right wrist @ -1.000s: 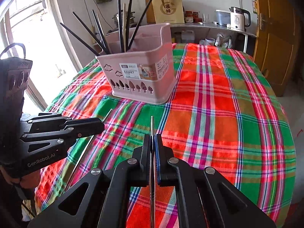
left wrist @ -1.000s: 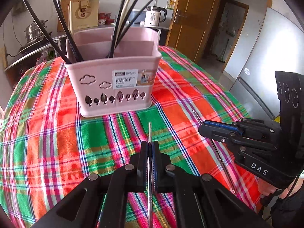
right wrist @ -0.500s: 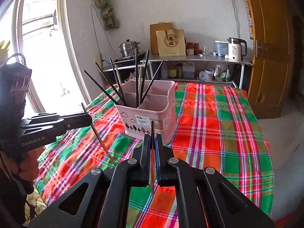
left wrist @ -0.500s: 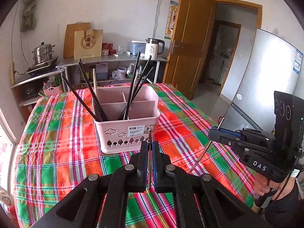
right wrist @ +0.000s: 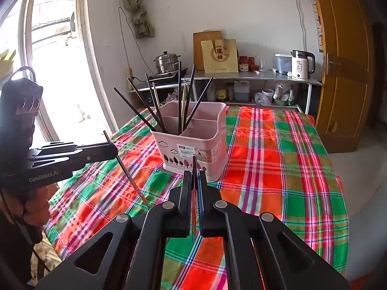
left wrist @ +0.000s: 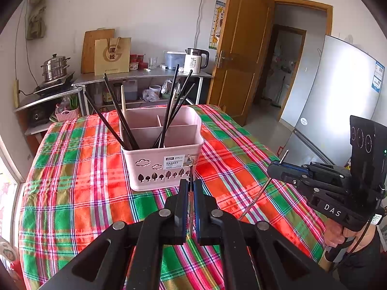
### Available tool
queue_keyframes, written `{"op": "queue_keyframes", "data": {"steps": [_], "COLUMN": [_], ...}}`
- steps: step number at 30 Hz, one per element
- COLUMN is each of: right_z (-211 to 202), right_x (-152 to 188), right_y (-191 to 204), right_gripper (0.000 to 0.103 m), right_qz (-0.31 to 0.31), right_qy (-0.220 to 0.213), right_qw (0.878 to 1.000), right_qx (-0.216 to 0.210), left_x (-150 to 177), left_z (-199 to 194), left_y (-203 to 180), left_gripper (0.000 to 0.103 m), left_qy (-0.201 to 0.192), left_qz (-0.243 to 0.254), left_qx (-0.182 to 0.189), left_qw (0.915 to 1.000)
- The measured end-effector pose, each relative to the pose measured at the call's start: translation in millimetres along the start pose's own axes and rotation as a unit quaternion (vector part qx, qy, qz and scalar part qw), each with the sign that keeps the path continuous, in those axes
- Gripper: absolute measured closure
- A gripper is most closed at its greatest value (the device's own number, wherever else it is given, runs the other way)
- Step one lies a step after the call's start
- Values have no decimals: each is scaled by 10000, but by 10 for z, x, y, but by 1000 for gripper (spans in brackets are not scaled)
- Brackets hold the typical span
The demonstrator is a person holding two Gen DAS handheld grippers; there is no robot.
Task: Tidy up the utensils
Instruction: 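Lift both held chopsticks upright and carry them over the basket, then lower the chopsticks into the basket and open both tools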
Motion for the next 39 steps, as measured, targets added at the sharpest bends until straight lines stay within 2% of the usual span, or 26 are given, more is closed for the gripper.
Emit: {"op": "queue_keyframes", "data": {"steps": [7,13,25,32,39], "right_z": [-14,51,375,685,962], "right_x": [-99,-272,-898,-1159,-1223], "right_y": [30,120,306,405,340], "right_gripper": [99,99,99,99,99], "right_qz": [-30,-102,-60,-155,-47], "right_qy": [-107,-275,-795,-970,-1005], "right_qw": [9999,9995,9965,9948,9946], "right_qx": [-28,-96,-233,-272,-247], "left_x": [-91,-293,-1092,-1457,-1517], "left_z": [-76,-82,-135,48,347], "left_y": [50,175,516,664,787], "left_gripper": [99,99,99,99,99], "left_qy": [-67,-133,-644,-768,-685], "left_qz": [-26,-68,-249,-203,-132], "left_qx": [-6,-98,-290,-402,-460], "left_qw": [10000,9998,9972,9960,9965]}}
Point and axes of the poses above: each gripper's, at about its wrist camera, not at the fingertips, and z roughly the way its jaws point, y to its left, x to its underside, the point moved 6 cm from there along z, roughly the way its jaws point, and after that the axes turned 15 degrees about -y, right-handed, at the moved point
